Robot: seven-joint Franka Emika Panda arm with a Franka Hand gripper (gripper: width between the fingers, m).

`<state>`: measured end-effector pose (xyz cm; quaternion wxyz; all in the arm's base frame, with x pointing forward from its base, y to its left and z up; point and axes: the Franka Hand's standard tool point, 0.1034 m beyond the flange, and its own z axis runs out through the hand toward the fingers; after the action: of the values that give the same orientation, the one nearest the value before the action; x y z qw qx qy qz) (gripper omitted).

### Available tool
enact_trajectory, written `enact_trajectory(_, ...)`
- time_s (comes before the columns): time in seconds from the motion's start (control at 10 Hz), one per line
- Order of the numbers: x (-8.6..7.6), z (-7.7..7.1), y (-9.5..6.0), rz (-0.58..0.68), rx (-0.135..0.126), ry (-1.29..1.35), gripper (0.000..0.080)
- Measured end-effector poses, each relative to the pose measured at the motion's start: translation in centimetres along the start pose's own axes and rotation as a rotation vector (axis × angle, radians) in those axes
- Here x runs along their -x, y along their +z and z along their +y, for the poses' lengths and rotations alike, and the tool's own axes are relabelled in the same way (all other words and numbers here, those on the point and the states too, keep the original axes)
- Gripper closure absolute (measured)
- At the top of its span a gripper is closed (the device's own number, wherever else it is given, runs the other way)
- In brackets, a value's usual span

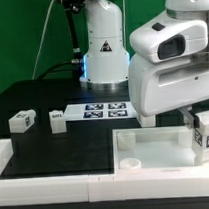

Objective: Assemble one leg

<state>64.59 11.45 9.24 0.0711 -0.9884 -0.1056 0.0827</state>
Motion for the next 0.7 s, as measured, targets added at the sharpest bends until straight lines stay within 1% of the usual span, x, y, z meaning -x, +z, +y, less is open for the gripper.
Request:
enact_trajectory(0.2, -0.03, 0.0, 0.0, 0.005, -0.002, 0.04, 0.0509)
enact_trajectory(0.5, 0.41, -0.11, 0.1, 0.092, -0.019, 0.481, 0.0509)
enact_trajectory(0.7, 0.48, -0.13, 0.13, 0.117, -0.041, 0.746, 0.0509)
